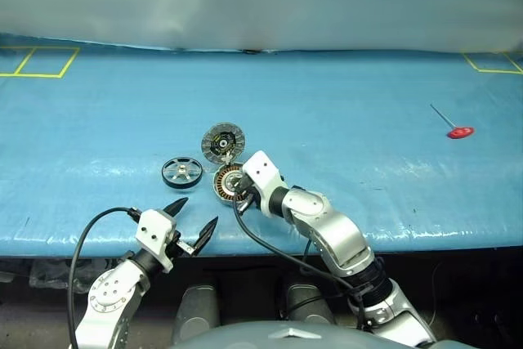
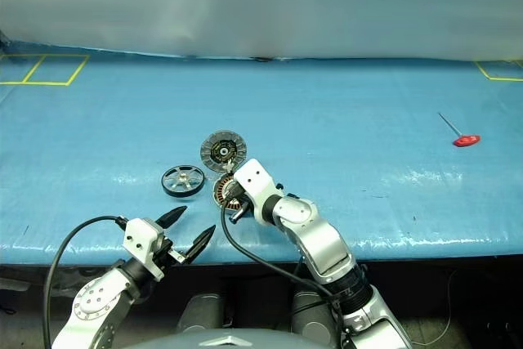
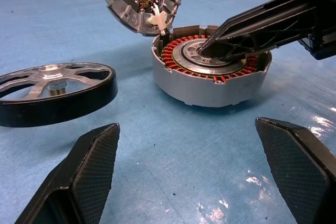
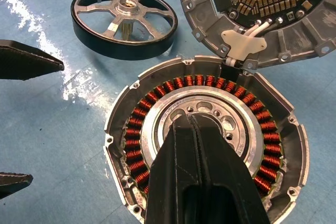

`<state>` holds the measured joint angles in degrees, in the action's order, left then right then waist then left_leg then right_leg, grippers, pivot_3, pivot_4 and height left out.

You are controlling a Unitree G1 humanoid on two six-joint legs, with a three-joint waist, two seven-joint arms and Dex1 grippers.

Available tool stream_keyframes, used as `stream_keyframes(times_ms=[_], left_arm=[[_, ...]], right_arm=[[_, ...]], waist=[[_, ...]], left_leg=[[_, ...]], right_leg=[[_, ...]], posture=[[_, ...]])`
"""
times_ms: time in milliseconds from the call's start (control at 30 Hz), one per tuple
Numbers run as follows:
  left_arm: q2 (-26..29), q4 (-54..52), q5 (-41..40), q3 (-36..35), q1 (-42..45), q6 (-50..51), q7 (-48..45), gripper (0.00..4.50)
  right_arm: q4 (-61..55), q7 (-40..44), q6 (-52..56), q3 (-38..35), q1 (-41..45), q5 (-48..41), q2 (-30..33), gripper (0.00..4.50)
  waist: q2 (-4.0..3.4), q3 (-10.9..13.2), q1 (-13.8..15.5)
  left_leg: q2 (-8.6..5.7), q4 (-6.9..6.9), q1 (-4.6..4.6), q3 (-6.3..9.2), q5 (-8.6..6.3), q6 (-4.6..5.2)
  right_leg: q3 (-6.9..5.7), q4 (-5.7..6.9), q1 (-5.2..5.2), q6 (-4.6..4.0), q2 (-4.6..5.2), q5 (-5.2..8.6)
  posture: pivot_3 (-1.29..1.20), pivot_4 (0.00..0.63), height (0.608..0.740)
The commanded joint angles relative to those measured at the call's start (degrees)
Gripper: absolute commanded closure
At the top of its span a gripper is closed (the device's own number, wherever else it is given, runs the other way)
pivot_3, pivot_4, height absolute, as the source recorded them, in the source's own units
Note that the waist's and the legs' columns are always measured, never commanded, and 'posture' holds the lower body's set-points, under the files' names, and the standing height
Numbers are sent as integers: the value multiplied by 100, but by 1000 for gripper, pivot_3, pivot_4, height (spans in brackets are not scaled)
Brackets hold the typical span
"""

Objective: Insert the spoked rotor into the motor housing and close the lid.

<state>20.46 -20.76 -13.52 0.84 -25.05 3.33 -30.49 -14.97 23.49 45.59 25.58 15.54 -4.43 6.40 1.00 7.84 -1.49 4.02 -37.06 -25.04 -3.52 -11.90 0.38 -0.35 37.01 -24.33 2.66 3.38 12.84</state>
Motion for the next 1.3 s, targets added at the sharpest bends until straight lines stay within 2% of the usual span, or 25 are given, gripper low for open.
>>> stream_keyframes(times_ms=[33, 267, 500, 667, 867, 967, 1100, 1300], left_arm=[[16, -134, 17, 18, -9, -58, -5, 0], [19, -147, 20, 12, -30, -62, 2, 0], [25, -214, -44, -53, -36, -112, -15, 0], [227, -636, -252, -247, 6, 56, -115, 0], [1079, -1435, -1067, -1042, 399, 1340, -227, 0], [1654, -1424, -1566, -1481, 867, 1961, -491, 0], [2524, -721, -1803, -1642, 1716, 2670, -992, 0], [3464, 613, -1631, -1079, 3147, 2975, -2171, 0]], right_arm=[[-161, 51, -7, 80, -17, -70, -21, 4480], [-220, 48, -39, -63, 19, -167, -74, 4480], [-808, 216, 154, -638, 204, -774, -188, 4480], [-1077, 252, 296, -867, 350, -1029, -55, 4480], [-1070, 268, 224, -712, 329, -975, 280, 4480], [-1050, 251, 201, -633, 281, -973, 330, 4480], [-1048, 279, 135, -486, 238, -963, 387, 4480], [-1042, 251, 8, -335, 176, -927, 411, 4480]], waist=[[0, 0, 0], [0, 0, -1], [0, 0, 9], [0, 0, 19], [-1, 1, 13], [0, 1, 27], [1, 0, 23], [3, 2, 28]], left_leg=[[0, 0, 0, 0, 0, 0], [0, 0, 0, 0, 0, 0], [0, 0, -2, 1, 0, 0], [0, -2, -2, 1, 0, 0], [1, -1, -1, 0, 0, 0], [1, -3, -1, 2, 2, 0], [1, -3, 5, -3, 3, -2], [3, -2, 5, -2, 5, -3]], right_leg=[[0, 0, 0, 0, 0, 0], [0, 0, 0, 0, 0, 0], [0, 0, -1, 1, 0, 0], [-1, 1, 0, 1, 0, -1], [-1, 3, 0, 0, 0, 0], [-3, 5, 2, 0, -3, 0], [-1, 7, 7, 2, -6, 0], [-2, 7, 6, 5, -14, 3]], posture=[[0, 150, 740], [0, 150, 740], [0, 150, 740], [0, 150, 740], [0, 150, 740], [0, 150, 740], [0, 150, 740], [0, 150, 740]])
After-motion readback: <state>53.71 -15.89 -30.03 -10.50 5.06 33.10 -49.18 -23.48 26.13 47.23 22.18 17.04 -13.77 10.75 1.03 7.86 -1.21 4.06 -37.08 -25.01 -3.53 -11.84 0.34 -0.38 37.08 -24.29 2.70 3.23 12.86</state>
